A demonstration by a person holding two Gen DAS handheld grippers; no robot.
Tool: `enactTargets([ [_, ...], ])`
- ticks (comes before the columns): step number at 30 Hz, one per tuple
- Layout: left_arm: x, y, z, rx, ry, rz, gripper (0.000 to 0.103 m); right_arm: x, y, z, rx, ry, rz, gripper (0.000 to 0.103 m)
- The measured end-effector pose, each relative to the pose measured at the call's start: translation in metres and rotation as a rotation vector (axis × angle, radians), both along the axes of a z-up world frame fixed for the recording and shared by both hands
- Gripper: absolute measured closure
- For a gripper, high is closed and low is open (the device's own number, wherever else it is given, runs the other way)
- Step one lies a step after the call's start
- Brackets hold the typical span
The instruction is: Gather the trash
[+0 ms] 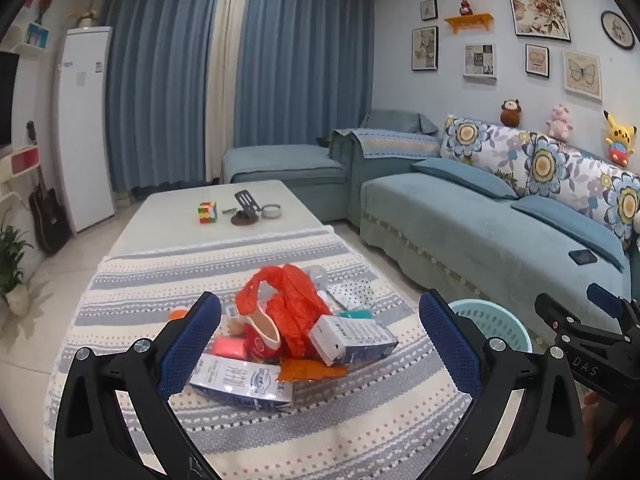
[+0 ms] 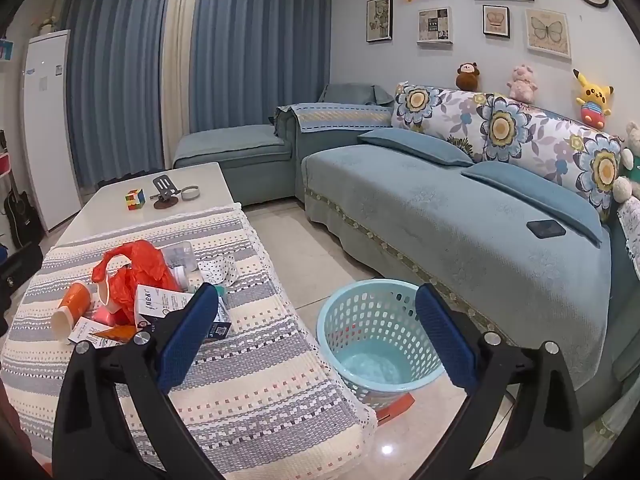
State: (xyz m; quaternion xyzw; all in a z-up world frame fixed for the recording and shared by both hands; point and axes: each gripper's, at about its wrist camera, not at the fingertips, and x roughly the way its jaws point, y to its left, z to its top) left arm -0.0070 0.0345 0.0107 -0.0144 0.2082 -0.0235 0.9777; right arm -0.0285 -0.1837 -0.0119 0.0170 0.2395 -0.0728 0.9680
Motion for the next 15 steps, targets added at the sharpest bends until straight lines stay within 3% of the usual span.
enactTargets([
  [15,-0.004,0.007,-0.004,0.021,-0.033,0.04,0.006,0.002,0.003,-0.009,0.005,0.007,0.007,0.011],
])
